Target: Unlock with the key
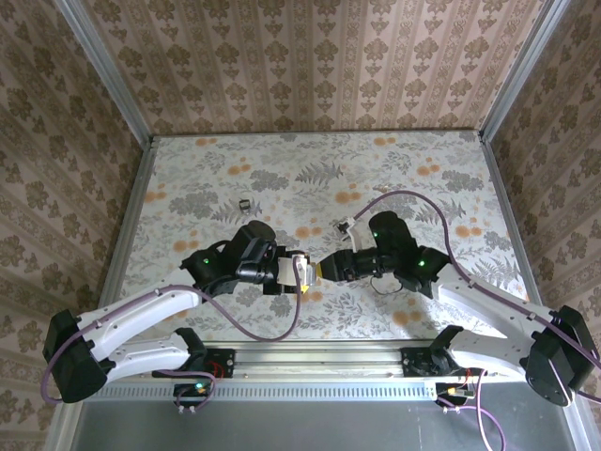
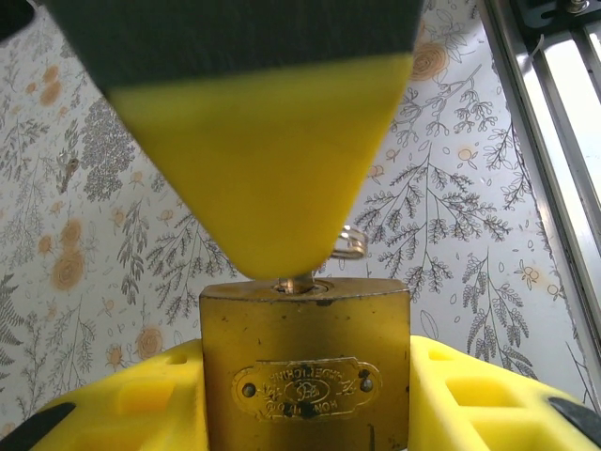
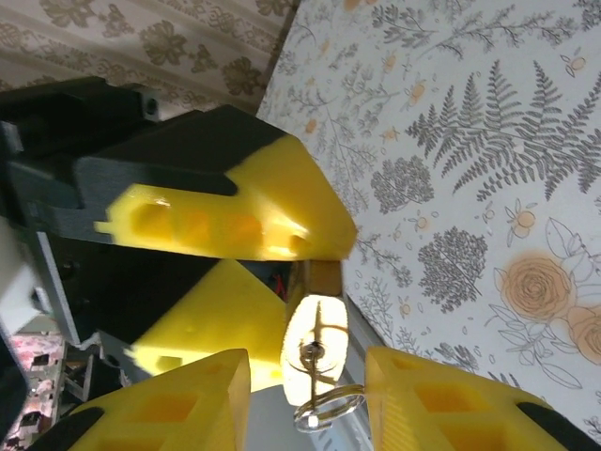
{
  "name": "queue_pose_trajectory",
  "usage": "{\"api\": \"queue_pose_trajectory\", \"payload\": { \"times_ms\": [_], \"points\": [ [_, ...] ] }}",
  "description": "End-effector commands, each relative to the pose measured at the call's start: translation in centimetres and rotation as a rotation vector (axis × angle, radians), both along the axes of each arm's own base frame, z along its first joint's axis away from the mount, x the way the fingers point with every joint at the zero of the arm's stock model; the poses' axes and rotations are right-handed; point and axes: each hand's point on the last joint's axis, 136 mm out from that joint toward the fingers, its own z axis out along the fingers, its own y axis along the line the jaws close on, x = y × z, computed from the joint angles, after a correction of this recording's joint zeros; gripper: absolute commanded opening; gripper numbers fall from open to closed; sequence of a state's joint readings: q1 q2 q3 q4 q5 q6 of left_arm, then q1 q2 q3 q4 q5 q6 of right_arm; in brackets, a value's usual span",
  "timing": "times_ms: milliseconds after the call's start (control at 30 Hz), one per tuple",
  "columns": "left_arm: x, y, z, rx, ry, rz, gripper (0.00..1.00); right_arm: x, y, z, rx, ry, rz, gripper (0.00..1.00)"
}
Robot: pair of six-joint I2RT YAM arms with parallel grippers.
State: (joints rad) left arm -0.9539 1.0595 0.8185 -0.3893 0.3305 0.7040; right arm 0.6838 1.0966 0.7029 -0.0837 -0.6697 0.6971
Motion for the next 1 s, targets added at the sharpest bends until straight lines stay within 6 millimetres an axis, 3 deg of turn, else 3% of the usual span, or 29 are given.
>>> {"api": "queue_pose_trajectory", "payload": {
  "times_ms": [0, 233, 433, 700, 967],
  "points": [
    [0.1, -0.9, 2.9, -0.077, -0.025, -0.025, 0.00, 0.0, -0.2, -1.4, -0.053, -0.005, -0.006, 0.36],
    [-0.1, -1.0, 2.9, -0.080, -0.012, -0.033, 0.00, 0.4, 0.1, -1.1, -0.041, -0.017, -0.014, 0.25],
    [-0.1, -1.2, 2.8, -0.078, 0.004, -0.038, 0.00, 0.1, 0.2, -0.9, -0.030, -0.045, 0.007, 0.00],
    [-0.8, -1.6, 4.5, -0.124, 0.149, -0.087, 0.00, -1.8, 0.4, 0.1, -0.094, -0.324, 0.133, 0.00],
    [-1.4, -1.5, 5.7, -0.145, 0.298, -0.132, 0.00, -2.3, 0.0, 0.7, -0.195, -0.648, 0.256, 0.00]
  ]
}}
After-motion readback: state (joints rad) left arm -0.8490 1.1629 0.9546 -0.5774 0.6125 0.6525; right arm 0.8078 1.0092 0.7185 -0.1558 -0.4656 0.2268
